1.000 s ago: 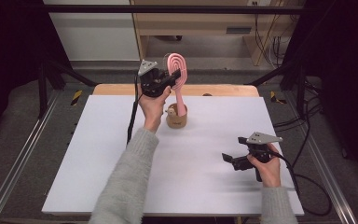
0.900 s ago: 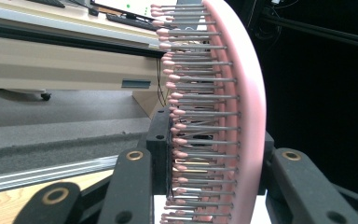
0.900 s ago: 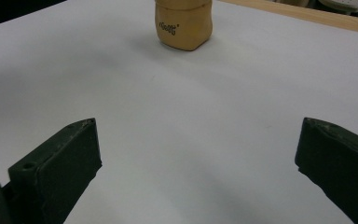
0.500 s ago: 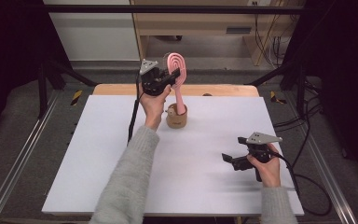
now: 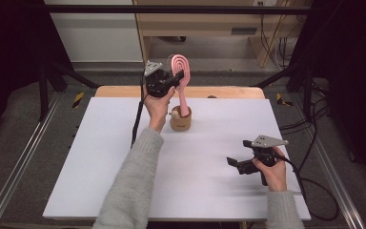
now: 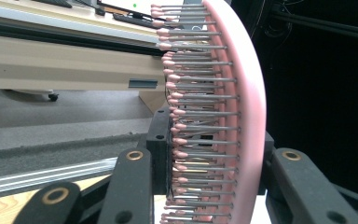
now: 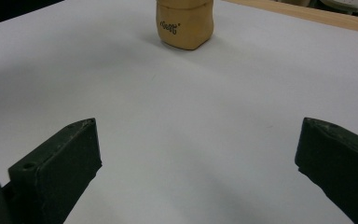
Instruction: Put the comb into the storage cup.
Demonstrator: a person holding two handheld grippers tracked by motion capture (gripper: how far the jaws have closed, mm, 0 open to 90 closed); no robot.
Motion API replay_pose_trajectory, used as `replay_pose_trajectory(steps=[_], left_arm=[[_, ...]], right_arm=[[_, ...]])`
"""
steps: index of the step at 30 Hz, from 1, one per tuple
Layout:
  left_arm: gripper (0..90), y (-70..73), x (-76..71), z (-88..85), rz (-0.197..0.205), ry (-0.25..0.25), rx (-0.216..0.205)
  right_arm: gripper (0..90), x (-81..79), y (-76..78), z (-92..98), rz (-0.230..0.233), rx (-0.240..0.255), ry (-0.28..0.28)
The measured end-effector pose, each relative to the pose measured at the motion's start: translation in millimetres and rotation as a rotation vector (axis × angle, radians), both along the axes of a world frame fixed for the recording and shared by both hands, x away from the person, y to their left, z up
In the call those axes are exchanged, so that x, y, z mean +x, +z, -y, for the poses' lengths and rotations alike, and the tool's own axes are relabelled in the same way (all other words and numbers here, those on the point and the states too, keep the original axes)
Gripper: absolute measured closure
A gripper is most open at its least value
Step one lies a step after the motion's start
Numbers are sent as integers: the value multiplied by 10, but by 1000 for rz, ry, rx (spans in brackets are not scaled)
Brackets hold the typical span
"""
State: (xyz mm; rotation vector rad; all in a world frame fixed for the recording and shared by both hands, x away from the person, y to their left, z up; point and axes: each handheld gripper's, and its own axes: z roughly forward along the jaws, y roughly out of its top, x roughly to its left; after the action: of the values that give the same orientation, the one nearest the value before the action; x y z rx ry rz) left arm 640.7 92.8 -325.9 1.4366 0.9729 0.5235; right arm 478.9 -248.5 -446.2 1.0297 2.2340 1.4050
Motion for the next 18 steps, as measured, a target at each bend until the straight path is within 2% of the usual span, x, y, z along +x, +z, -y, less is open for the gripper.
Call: replay_pose_trajectory(steps=[13,18], left_arm=[[630,-116,59,34,-9,-5,16],[629,-181,57,20,-16,-5,8]], right_arm=[[6,0,5,9,3,0,3],[6,-1,6,8,3,1,3]])
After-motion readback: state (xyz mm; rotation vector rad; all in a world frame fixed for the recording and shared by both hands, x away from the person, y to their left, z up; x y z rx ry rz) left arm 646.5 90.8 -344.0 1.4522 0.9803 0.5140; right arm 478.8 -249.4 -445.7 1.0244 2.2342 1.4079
